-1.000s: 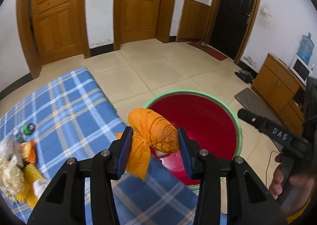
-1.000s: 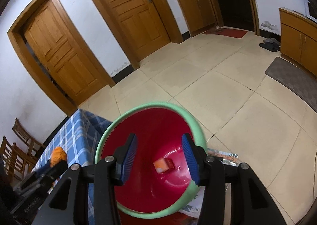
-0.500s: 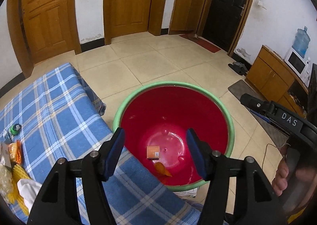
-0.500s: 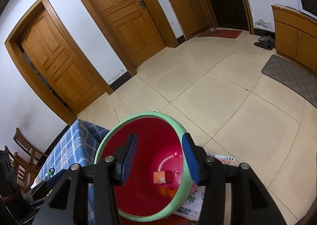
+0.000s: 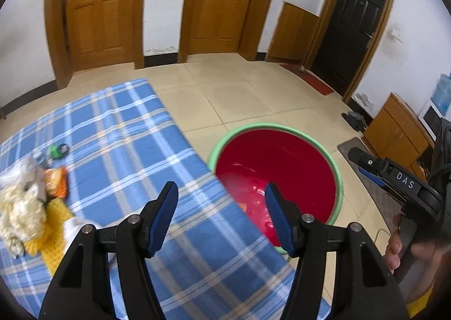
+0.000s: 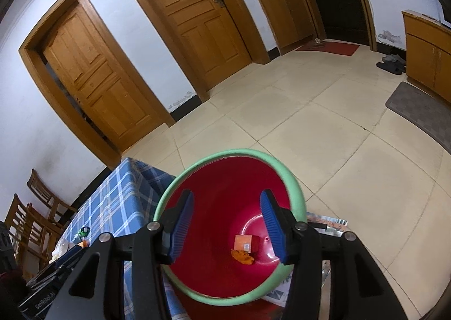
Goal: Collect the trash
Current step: 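Move both tools back over the table toward the crumpled papers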
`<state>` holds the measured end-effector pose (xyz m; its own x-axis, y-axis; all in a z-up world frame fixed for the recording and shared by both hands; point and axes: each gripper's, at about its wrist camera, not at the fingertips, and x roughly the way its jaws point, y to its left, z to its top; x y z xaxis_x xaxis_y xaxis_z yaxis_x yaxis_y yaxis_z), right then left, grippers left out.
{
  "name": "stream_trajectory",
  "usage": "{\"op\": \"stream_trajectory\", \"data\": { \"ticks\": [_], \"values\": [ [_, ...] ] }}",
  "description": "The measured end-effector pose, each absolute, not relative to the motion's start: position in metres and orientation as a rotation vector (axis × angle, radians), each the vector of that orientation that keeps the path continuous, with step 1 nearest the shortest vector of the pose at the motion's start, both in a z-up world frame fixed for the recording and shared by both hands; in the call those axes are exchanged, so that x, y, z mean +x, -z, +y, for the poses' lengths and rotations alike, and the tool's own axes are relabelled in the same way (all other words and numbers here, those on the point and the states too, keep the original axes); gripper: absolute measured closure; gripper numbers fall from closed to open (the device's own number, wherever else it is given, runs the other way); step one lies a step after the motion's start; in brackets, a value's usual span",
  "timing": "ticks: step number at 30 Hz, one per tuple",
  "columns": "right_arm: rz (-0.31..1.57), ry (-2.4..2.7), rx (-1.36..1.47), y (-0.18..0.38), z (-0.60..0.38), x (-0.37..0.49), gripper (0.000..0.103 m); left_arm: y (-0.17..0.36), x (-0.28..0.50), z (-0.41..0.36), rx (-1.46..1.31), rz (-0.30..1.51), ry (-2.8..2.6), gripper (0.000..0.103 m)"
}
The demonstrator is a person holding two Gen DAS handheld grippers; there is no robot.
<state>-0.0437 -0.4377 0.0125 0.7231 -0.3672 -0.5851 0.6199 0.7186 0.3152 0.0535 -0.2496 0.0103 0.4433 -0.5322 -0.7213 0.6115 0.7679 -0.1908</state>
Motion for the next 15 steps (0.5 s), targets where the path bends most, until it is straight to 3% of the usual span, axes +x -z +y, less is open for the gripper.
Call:
{"op": "stream_trajectory", "data": {
  "ticks": [15],
  "values": [
    [0.58, 0.46, 0.475, -0.01, -0.379, -0.012, 0.042, -0.018, 0.063, -0.148, 0.017, 0.839, 0.512, 0.039]
  ]
}}
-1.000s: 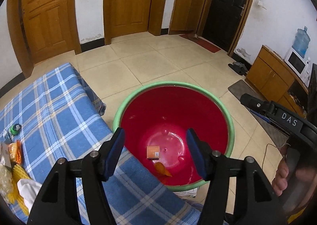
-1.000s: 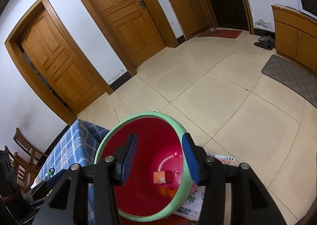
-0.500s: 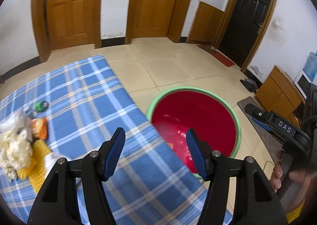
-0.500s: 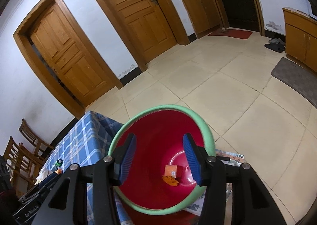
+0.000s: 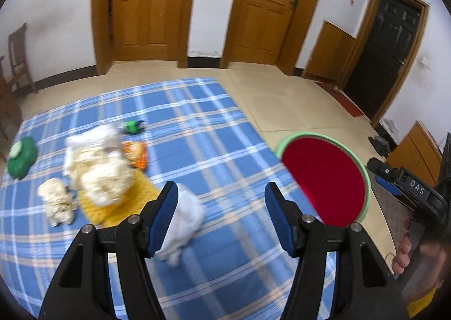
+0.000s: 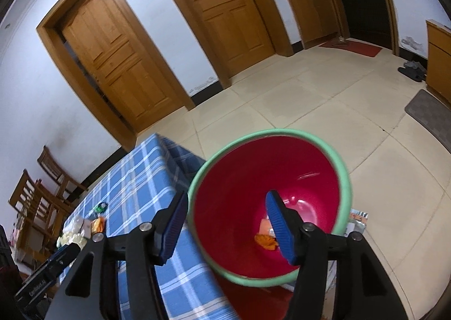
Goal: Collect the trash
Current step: 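Move both tools back over the table toward the crumpled papers, then grasp the crumpled white paper with right tool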
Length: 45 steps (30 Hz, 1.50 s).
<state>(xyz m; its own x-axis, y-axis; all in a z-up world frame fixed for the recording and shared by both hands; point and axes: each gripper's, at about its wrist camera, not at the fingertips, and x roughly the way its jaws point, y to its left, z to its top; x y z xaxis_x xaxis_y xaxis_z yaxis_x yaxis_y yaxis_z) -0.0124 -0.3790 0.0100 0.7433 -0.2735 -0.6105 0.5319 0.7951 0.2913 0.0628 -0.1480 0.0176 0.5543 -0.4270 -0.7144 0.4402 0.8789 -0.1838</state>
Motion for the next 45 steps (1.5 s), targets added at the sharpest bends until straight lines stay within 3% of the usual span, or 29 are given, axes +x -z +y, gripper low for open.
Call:
{"op": "stream_trajectory", "data": {
  "ticks": [19, 45],
  "values": [
    [0.708, 0.165, 0.304, -0.003, -0.258, 0.062, 0.038, -0.016, 0.074, -0.017, -0.103, 0.808, 0.226, 0.036],
    [0.839, -0.063, 0.177, 0.035, -0.143, 0.162, 0.021, 0.025, 0.097, 0.09, -0.234, 0.85, -0.028, 0.035]
  ]
}}
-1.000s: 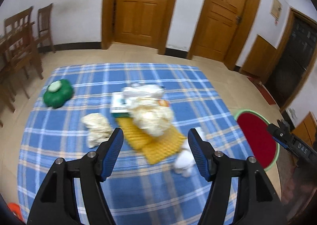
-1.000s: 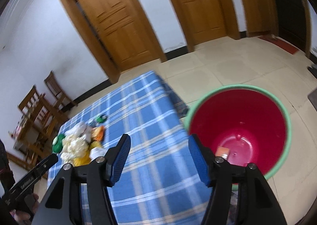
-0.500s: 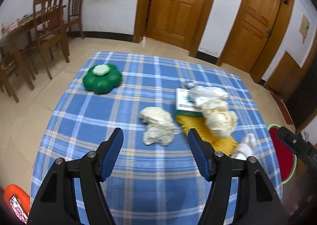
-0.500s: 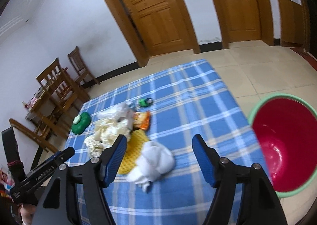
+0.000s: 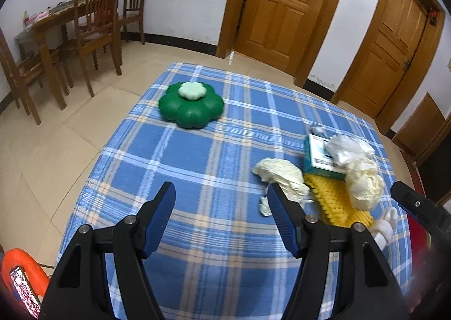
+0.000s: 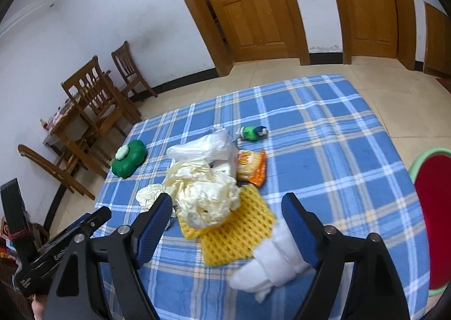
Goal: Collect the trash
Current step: 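Grasp the crumpled white paper with right tool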
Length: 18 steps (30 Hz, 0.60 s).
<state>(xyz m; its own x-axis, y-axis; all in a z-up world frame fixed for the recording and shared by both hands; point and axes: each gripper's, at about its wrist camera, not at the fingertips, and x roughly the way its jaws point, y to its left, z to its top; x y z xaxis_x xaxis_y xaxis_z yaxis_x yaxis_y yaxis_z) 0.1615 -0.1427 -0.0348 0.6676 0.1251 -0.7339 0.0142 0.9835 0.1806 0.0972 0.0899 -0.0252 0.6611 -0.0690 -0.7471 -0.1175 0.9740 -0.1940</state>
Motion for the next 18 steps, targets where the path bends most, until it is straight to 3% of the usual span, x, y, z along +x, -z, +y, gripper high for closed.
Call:
{"op": "stream_trajectory", "data": {
  "ticks": [4, 6, 11, 18],
  "values": [
    [0.855, -0.073, 0.145, 0.042, -0.132, 0.172, 0.022, 0.03, 0.101, 0.097, -0.255, 0.854, -0.037, 0.035],
    [0.864, -0.079, 0.133, 0.046, -0.128, 0.176, 0.028, 0.033, 0.102, 0.099, -0.258, 0.859, -0.035, 0.035],
    [0.9, -0.097, 0.131, 0.056, -0.124, 0.183, 0.055, 0.039, 0.105, 0.101, -0.265, 0.872, -0.033, 0.035],
    [0.869, -0.108, 0.139, 0.05, -0.129, 0.173, 0.062, 0.044, 0.11, 0.095, -0.27, 0.886, -0.018, 0.035]
  ]
}}
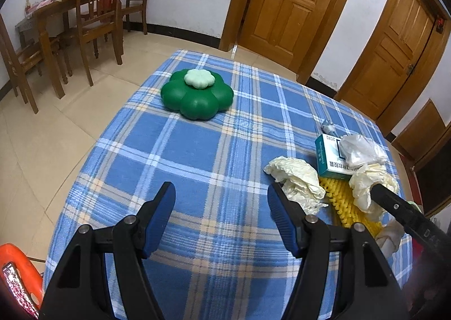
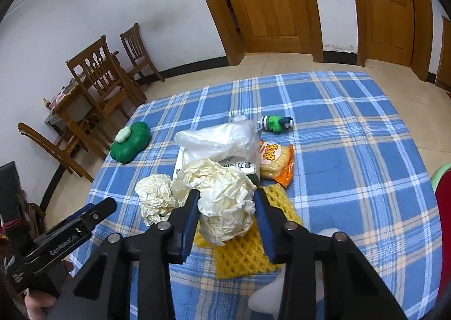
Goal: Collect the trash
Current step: 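Grasp the crumpled white paper with right tool, then grasp the crumpled cream paper with left tool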
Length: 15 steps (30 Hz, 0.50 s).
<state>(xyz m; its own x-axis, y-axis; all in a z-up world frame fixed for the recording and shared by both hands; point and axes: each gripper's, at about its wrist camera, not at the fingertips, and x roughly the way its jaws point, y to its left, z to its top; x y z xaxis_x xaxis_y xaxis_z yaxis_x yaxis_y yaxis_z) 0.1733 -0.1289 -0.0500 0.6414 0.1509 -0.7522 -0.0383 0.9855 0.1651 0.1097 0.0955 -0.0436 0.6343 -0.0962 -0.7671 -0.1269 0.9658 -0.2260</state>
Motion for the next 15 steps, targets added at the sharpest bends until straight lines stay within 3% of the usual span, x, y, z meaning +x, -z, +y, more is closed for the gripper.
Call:
{"op": "stream_trajectory", "data": {
  "ticks": [15],
  "values": [
    [0.769, -0.021, 0.203, 0.011, -0.176, 0.128, 0.062, 0.038, 0.11, 0.061, -0.253, 0.891, 0.081, 0.035]
  ]
}}
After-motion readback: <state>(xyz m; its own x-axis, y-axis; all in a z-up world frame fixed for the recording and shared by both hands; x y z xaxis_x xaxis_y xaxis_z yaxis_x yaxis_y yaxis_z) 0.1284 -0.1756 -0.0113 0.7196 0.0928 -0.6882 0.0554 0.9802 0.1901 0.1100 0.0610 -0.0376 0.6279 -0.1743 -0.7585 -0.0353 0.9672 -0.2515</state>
